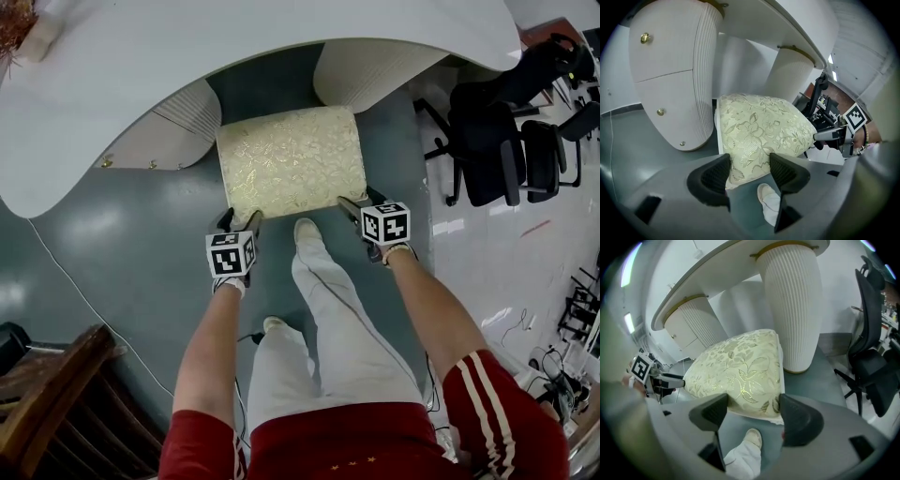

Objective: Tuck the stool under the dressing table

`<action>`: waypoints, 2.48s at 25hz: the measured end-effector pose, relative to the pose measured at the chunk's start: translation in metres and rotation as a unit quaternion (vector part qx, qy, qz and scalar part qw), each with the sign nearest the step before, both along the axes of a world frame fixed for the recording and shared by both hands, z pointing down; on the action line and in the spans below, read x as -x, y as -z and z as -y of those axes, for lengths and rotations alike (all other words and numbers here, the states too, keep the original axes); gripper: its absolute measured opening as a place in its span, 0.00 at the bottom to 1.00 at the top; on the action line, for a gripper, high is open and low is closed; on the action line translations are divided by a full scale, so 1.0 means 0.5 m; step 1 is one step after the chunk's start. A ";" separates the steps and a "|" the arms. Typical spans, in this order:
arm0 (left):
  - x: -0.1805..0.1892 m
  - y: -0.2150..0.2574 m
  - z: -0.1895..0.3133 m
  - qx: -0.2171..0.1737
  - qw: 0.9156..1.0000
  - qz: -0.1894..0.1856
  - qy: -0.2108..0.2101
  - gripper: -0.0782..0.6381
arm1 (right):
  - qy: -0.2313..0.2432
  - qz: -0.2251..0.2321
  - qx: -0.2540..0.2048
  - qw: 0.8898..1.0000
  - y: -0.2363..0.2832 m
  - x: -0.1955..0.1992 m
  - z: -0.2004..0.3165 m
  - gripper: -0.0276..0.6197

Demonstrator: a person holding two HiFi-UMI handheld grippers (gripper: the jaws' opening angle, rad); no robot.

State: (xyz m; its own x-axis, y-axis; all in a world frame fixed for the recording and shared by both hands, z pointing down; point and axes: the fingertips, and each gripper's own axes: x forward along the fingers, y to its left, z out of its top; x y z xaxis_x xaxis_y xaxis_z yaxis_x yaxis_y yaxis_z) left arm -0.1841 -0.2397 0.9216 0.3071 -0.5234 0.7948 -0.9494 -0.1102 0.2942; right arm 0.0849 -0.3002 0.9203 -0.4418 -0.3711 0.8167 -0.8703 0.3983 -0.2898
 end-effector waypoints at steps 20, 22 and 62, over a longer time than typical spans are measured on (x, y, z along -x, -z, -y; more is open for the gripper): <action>0.110 0.015 0.281 -0.030 0.999 0.011 0.029 0.48 | 0.000 0.012 -0.038 0.999 0.012 0.111 0.287 0.59; 0.101 0.011 0.293 -0.026 0.999 0.001 0.027 0.48 | 0.001 0.005 -0.042 0.999 0.011 0.106 0.305 0.59; 0.130 0.786 -0.196 -0.250 0.968 -0.029 -0.018 0.56 | -0.006 0.110 -0.180 0.977 0.728 0.183 -0.107 0.54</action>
State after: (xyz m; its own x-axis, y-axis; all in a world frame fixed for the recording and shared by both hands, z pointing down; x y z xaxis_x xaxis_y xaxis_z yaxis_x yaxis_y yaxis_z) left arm -0.2493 -0.1419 0.5286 0.3688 -0.8264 0.4255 -0.9258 -0.2856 0.2478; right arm -0.0068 -0.2466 0.5561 -0.5863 -0.6235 0.5171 -0.8077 0.4994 -0.3136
